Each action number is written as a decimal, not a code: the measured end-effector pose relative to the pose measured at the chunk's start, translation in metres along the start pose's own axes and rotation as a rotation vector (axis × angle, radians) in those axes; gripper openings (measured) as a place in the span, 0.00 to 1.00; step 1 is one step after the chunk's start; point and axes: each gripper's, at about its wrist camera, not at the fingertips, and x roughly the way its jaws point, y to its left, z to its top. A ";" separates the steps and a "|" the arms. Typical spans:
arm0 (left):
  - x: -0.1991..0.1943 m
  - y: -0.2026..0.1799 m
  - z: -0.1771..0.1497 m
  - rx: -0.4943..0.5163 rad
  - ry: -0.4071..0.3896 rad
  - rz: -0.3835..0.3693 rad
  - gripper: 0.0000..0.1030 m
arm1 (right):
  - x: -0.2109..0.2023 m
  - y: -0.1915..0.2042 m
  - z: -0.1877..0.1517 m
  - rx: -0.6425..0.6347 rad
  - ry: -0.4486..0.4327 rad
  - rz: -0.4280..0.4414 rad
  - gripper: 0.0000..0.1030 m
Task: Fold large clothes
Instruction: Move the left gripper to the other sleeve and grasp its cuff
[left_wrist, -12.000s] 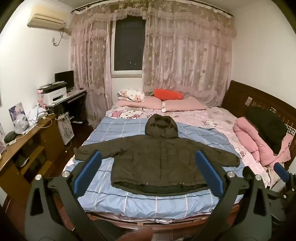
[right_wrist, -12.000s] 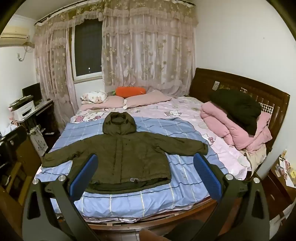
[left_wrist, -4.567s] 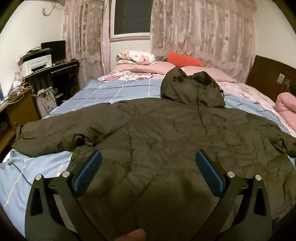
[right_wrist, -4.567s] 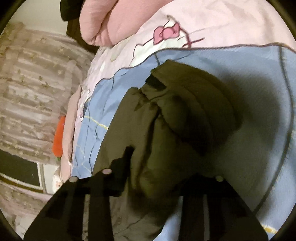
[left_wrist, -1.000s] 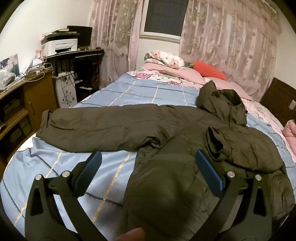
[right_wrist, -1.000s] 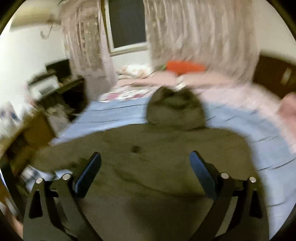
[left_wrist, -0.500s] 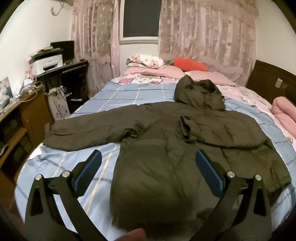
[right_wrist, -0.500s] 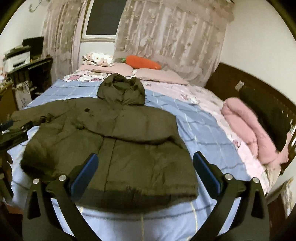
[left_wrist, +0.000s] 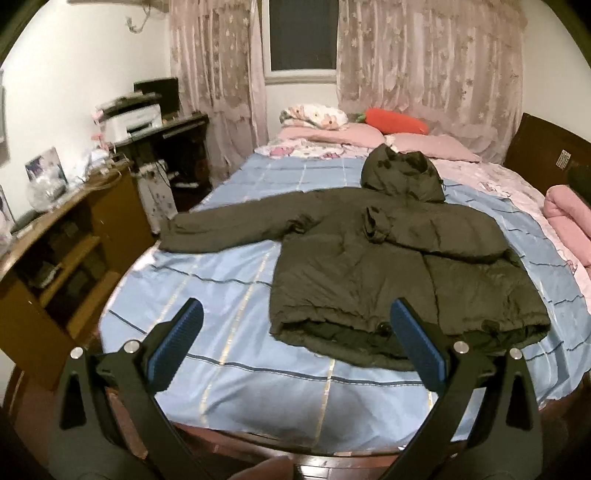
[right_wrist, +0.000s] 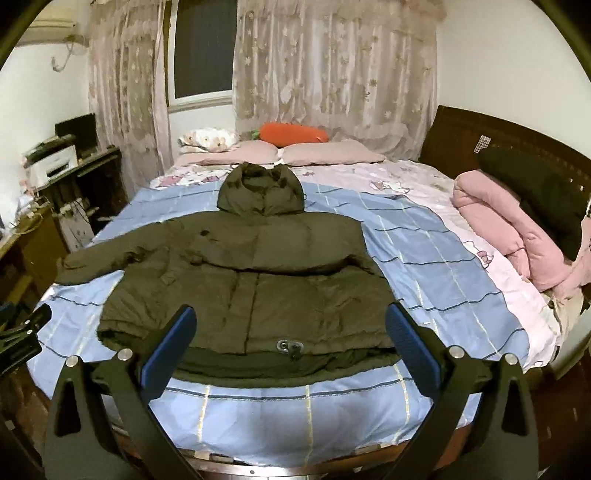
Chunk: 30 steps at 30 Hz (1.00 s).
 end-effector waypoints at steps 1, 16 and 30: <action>-0.009 -0.001 0.001 0.008 -0.015 0.011 0.98 | -0.004 -0.002 -0.001 0.007 -0.002 0.011 0.99; -0.059 -0.033 0.010 0.068 -0.075 0.065 0.98 | -0.025 -0.033 -0.013 0.090 -0.027 0.067 0.99; -0.060 -0.028 0.015 0.011 -0.060 0.005 0.98 | -0.025 -0.042 -0.021 0.063 -0.134 0.116 0.99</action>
